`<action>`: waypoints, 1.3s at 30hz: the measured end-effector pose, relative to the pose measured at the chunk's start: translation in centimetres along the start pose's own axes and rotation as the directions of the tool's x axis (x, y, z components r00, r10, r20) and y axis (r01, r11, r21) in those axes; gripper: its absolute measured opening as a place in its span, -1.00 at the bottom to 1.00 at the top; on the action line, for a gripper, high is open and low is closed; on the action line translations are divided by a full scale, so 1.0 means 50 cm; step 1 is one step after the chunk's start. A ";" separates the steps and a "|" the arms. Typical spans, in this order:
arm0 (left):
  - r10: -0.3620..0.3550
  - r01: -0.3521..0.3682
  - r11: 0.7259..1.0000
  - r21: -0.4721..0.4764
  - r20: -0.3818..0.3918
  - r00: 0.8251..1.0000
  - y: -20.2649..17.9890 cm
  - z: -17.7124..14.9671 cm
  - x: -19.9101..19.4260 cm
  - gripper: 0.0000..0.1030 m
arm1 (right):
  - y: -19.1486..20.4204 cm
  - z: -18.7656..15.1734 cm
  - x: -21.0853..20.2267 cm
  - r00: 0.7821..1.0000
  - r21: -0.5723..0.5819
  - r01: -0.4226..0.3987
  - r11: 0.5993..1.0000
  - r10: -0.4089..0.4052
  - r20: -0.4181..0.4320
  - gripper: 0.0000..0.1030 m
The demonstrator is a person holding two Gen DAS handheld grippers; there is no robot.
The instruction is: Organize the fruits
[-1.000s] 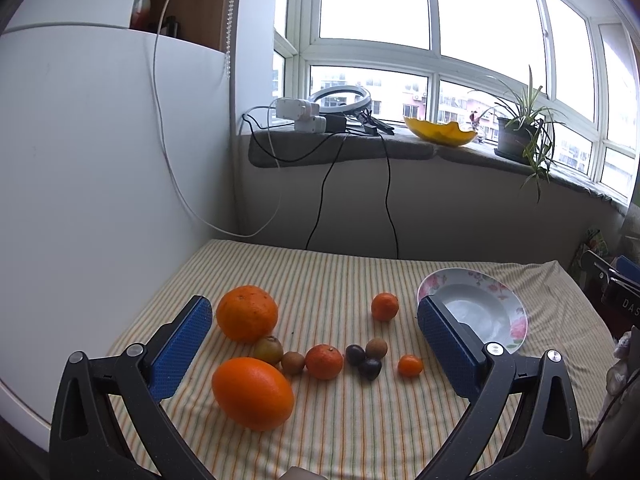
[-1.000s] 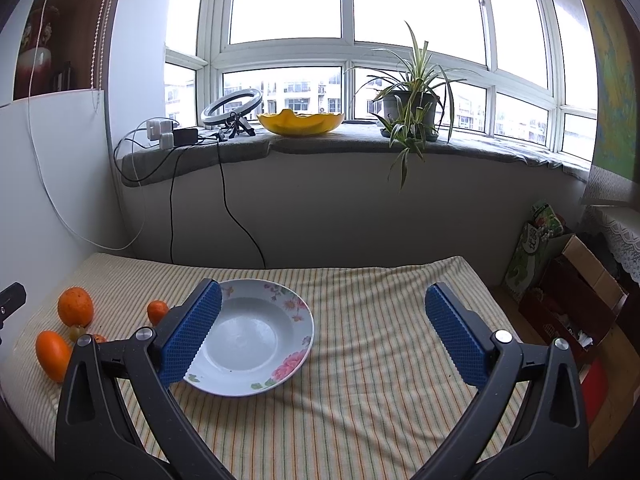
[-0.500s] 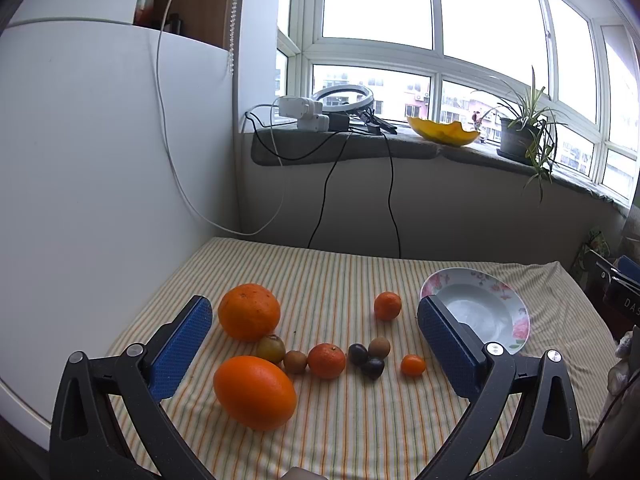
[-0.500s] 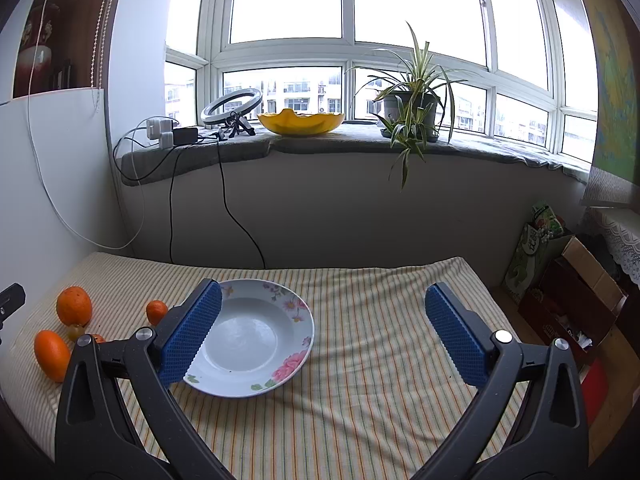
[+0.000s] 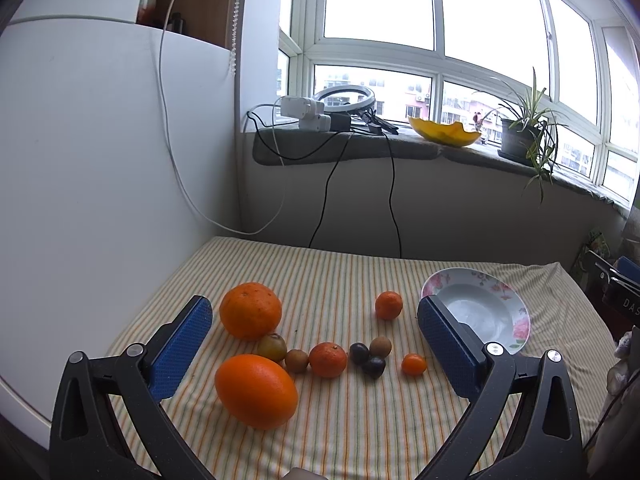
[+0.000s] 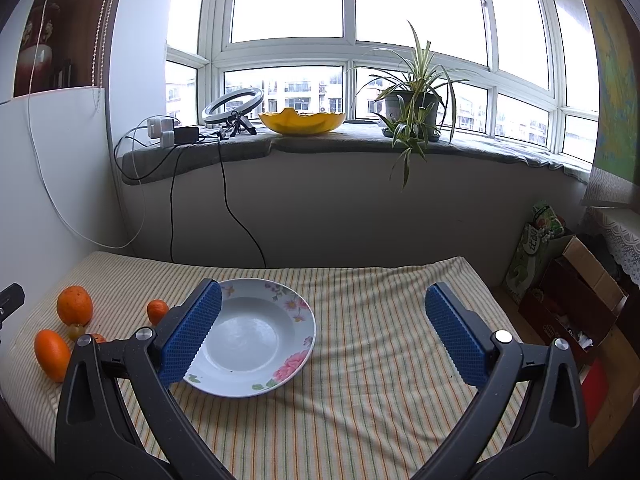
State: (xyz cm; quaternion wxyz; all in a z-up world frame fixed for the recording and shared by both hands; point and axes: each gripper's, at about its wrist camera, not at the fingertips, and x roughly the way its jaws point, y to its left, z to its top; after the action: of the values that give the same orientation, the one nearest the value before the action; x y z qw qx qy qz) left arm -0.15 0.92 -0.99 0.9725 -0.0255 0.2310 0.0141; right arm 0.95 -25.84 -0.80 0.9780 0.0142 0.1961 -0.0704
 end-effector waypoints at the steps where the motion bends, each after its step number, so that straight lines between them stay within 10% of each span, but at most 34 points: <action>1: 0.001 -0.001 1.000 -0.001 0.000 1.000 0.000 0.000 0.000 0.98 | 0.000 0.000 0.001 1.000 -0.001 0.000 1.000 0.000 0.000 1.00; 29: -0.001 -0.001 0.998 -0.055 -0.037 0.999 0.051 -0.020 0.005 0.83 | 0.035 -0.017 0.017 0.994 -0.022 -0.101 0.995 0.100 -0.034 1.00; 39: -0.046 0.023 0.987 -0.161 -0.139 0.989 0.115 -0.069 0.028 0.69 | 0.126 -0.024 0.069 0.898 -0.025 -0.418 0.908 0.410 -0.157 1.00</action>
State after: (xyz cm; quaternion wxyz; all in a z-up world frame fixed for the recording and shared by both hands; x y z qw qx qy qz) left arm -0.66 6.48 -4.96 0.9485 -0.1082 0.2975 0.0137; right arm 4.53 -20.00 -3.23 0.9532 0.0324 0.2628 0.1462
